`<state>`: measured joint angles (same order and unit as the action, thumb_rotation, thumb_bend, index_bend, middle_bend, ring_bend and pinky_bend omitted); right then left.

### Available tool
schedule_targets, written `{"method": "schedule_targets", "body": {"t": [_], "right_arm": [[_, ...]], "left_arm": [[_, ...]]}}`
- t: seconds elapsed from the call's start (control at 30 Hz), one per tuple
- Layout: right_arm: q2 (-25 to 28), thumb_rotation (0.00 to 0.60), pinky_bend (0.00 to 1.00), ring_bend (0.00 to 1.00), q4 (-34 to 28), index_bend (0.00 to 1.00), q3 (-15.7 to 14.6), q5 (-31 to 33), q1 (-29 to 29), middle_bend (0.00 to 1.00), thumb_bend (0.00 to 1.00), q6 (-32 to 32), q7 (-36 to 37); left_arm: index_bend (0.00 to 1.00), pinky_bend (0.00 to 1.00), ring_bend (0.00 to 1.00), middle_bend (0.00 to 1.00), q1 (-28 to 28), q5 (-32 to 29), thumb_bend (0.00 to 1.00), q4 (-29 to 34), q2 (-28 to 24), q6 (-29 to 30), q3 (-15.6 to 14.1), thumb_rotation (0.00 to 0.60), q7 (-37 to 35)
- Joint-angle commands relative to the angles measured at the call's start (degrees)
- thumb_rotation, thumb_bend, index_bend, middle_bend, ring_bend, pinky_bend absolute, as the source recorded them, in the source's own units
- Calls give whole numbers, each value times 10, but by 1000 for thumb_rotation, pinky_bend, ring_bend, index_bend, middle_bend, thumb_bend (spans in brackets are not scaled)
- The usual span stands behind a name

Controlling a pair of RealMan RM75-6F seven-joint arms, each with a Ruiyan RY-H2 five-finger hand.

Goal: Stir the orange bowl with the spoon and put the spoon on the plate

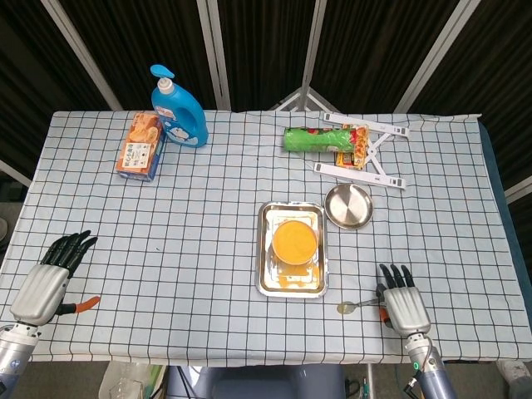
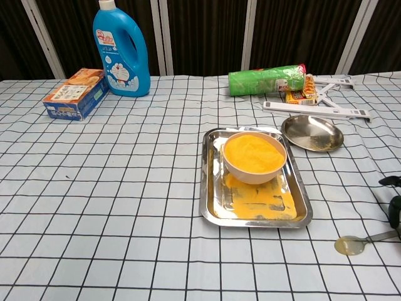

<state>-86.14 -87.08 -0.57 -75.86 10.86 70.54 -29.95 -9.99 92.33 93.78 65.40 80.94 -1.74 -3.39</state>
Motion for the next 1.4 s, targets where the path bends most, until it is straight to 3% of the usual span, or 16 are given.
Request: {"method": "schedule_targets", "body": {"t": [0.03, 0.37, 1.0, 1.4], "right_arm": [[-2, 600, 0, 0, 3, 465, 0, 4, 0, 98, 426, -1, -2], [-5, 600, 0, 0, 5, 589, -4, 7, 0, 169, 426, -5, -3], [-2, 600, 0, 0, -9, 606, -3, 6, 2, 174, 425, 1, -13], [18, 600, 0, 0, -57, 607, 33, 25, 19, 174, 425, 12, -49]], "left_arm": [[0, 0, 0, 0, 0, -1, 0, 0, 0, 0, 0, 600, -1], [0, 0, 0, 0, 0, -1, 0, 0, 0, -1, 0, 600, -1], [0, 0, 0, 0, -1, -1, 0, 1, -1, -3, -1, 600, -1], [0, 0, 0, 0, -1, -1, 0, 1, -1, -2, -1, 600, -1]]}}
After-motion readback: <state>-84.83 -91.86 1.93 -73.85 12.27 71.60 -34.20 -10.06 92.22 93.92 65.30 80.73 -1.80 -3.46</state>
